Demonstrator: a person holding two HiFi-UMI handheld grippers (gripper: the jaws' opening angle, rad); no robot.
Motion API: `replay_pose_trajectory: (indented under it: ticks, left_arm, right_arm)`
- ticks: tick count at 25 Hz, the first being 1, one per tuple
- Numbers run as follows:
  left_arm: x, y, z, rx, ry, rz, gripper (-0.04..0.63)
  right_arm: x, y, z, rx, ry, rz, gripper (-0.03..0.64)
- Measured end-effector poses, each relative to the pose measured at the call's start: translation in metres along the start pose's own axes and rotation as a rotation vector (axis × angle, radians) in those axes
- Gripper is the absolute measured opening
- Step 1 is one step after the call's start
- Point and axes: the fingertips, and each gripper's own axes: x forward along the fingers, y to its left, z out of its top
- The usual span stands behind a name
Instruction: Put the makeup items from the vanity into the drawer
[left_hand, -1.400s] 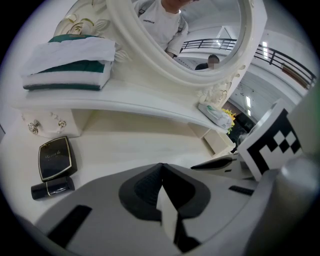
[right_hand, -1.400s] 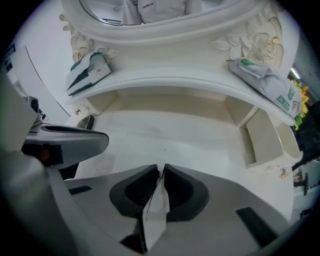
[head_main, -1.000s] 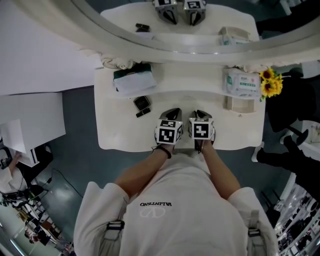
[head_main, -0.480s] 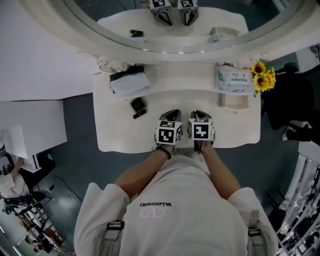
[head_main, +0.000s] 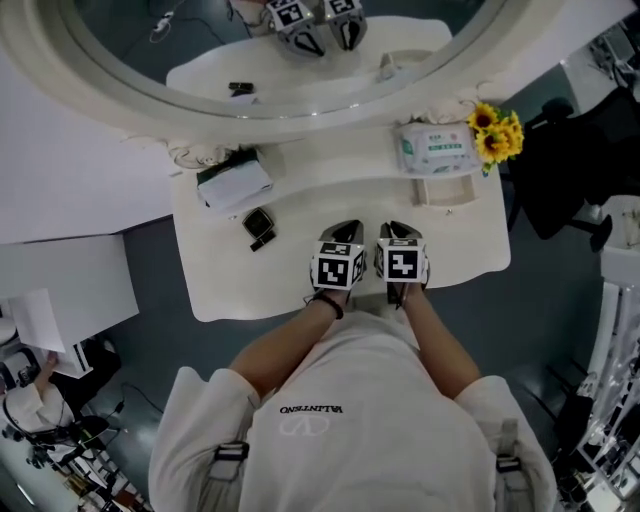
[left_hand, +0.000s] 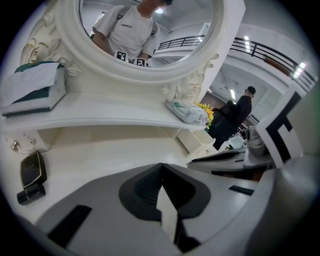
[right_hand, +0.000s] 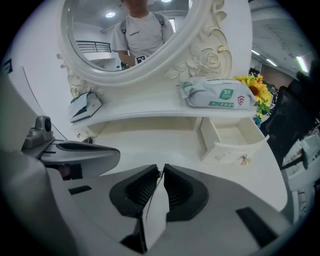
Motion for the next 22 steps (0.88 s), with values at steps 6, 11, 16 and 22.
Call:
replay_pose_trajectory:
  ticks: [6,11,16,22]
  left_arm:
    - [0.016,-0.038,0.003,0.069,0.026,-0.065,0.002]
    - [0.029,-0.072,0.008,0.133,0.042,-0.124,0.002]
    - [0.039,-0.103,0.011,0.185,0.053,-0.169,0.002]
    - [0.049,-0.131,0.011,0.230,0.065,-0.206,0.000]
  right_arm:
    - [-0.018,-0.032,-0.003,0.068,-0.040,-0.047,0.058]
    - [-0.035,-0.059,-0.010,0.144,-0.065,-0.084,0.058]
    - [-0.052,-0.085,-0.020,0.203,-0.071,-0.121,0.058]
    - [-0.066,-0.111,-0.022,0.250,-0.106,-0.154,0.058]
